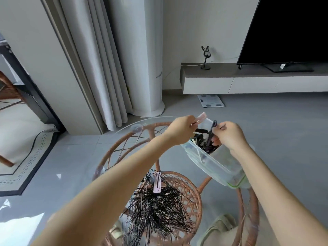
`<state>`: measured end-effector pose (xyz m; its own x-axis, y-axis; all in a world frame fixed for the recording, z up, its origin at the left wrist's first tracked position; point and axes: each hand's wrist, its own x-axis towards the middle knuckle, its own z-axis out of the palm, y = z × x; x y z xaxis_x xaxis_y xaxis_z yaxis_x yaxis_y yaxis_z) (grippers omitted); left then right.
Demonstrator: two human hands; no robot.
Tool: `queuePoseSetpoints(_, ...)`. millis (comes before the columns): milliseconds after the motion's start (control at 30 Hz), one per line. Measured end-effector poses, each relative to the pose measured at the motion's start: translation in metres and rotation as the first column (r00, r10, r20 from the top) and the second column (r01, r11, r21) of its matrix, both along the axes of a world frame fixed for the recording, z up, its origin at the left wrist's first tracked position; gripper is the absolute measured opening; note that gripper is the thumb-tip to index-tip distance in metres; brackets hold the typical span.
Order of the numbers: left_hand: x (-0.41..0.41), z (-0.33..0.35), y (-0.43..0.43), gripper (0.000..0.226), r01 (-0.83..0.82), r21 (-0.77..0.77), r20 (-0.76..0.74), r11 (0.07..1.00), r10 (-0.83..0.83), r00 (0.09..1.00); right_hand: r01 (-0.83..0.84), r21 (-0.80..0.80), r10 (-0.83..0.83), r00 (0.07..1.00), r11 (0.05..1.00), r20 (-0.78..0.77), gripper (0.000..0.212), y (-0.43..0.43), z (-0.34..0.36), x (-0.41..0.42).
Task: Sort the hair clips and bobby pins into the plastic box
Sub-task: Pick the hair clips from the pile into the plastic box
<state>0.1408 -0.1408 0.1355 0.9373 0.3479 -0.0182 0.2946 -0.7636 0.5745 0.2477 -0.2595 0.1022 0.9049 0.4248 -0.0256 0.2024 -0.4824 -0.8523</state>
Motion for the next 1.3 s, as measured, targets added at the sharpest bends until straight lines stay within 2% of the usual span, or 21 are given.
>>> queuePoseSetpoints(33,0.011,-0.004,-0.001,0.02,0.024,0.018,-0.041,1.0,-0.023,0.999,-0.009,-0.101,0.012,0.999,0.995,0.036,0.018,0.001,-0.001,0.003)
queuePoseSetpoints(100,0.021,-0.01,0.006,0.032,0.076,0.077,-0.12,0.994,-0.066,0.991,0.066,-0.301,0.012,0.968,0.951,0.251,0.024,-0.003,0.001,0.003)
queuePoseSetpoints(133,0.019,-0.013,0.014,0.035,0.083,0.113,-0.124,0.99,-0.069,0.99,0.124,-0.318,0.006,0.925,0.94,0.379,0.03,-0.007,0.003,-0.001)
queuePoseSetpoints(200,0.005,-0.017,0.033,0.037,0.044,0.151,-0.081,0.988,-0.032,0.996,0.12,-0.199,0.014,0.824,0.973,0.566,0.029,-0.011,0.008,-0.024)
queuePoseSetpoints(267,-0.022,-0.023,0.054,0.037,-0.012,0.179,-0.115,0.984,0.033,0.993,-0.061,-0.153,0.143,0.776,0.986,0.615,0.02,-0.007,0.005,-0.054)
queuePoseSetpoints(300,-0.038,-0.028,0.064,0.033,-0.019,0.211,-0.194,0.977,0.061,0.979,-0.197,-0.198,0.275,0.789,0.96,0.549,0.016,-0.003,0.001,-0.069)
queuePoseSetpoints(333,-0.055,-0.034,0.071,0.029,-0.014,0.245,-0.287,0.97,0.087,0.954,-0.329,-0.274,0.419,0.809,0.904,0.412,0.015,0.003,-0.005,-0.086)
queuePoseSetpoints(400,-0.088,-0.051,0.08,0.034,-0.035,0.267,-0.43,0.963,0.152,0.89,-0.516,-0.427,0.609,0.785,0.743,0.11,0.027,0.018,-0.018,-0.112)
queuePoseSetpoints(433,-0.101,-0.06,0.081,0.04,-0.07,0.238,-0.46,0.969,0.176,0.87,-0.552,-0.479,0.64,0.768,0.683,0.027,0.034,0.026,-0.026,-0.12)
queuePoseSetpoints(500,-0.118,-0.073,0.077,0.052,-0.152,0.154,-0.467,0.976,0.208,0.859,-0.549,-0.528,0.637,0.77,0.648,-0.02,0.041,0.041,-0.037,-0.13)
queuePoseSetpoints(600,-0.125,-0.083,0.069,0.063,-0.258,0.059,-0.412,0.964,0.259,0.874,-0.495,-0.56,0.593,0.805,0.664,-0.008,0.031,0.058,-0.049,-0.133)
queuePoseSetpoints(700,-0.121,-0.089,0.06,0.067,-0.266,0.079,-0.399,0.961,0.275,0.875,-0.484,-0.585,0.568,0.821,0.651,-0.047,0.024,0.066,-0.057,-0.134)
queuePoseSetpoints(867,-0.109,-0.085,0.048,0.057,-0.247,0.111,-0.453,0.963,0.271,0.849,-0.516,-0.541,0.506,0.843,0.664,-0.183,0.026,0.067,-0.061,-0.129)
queuePoseSetpoints(1000,-0.106,-0.083,0.045,0.054,-0.236,0.123,-0.484,0.964,0.266,0.834,-0.516,-0.509,0.483,0.85,0.689,-0.21,0.026,0.062,-0.058,-0.128)
queuePoseSetpoints(1067,-0.107,-0.082,0.044,0.045,-0.24,0.106,-0.477,0.965,0.261,0.84,-0.508,-0.485,0.469,0.858,0.711,-0.212,0.026,0.061,-0.057,-0.13)
queuePoseSetpoints(1133,-0.109,-0.082,0.047,0.037,-0.276,-0.003,-0.448,0.961,0.246,0.86,-0.498,-0.418,0.437,0.867,0.76,-0.239,0.022,0.058,-0.055,-0.13)
queuePoseSetpoints(1233,-0.116,-0.084,0.053,0.033,-0.341,-0.264,-0.359,0.902,0.236,0.903,-0.49,-0.285,0.4,0.859,0.824,-0.32,0.017,0.049,-0.049,-0.126)
queuePoseSetpoints(1300,-0.122,-0.084,0.055,0.023,-0.309,-0.331,-0.274,0.892,0.223,0.936,-0.484,-0.21,0.404,0.852,0.849,-0.332,0.015,0.041,-0.047,-0.121)
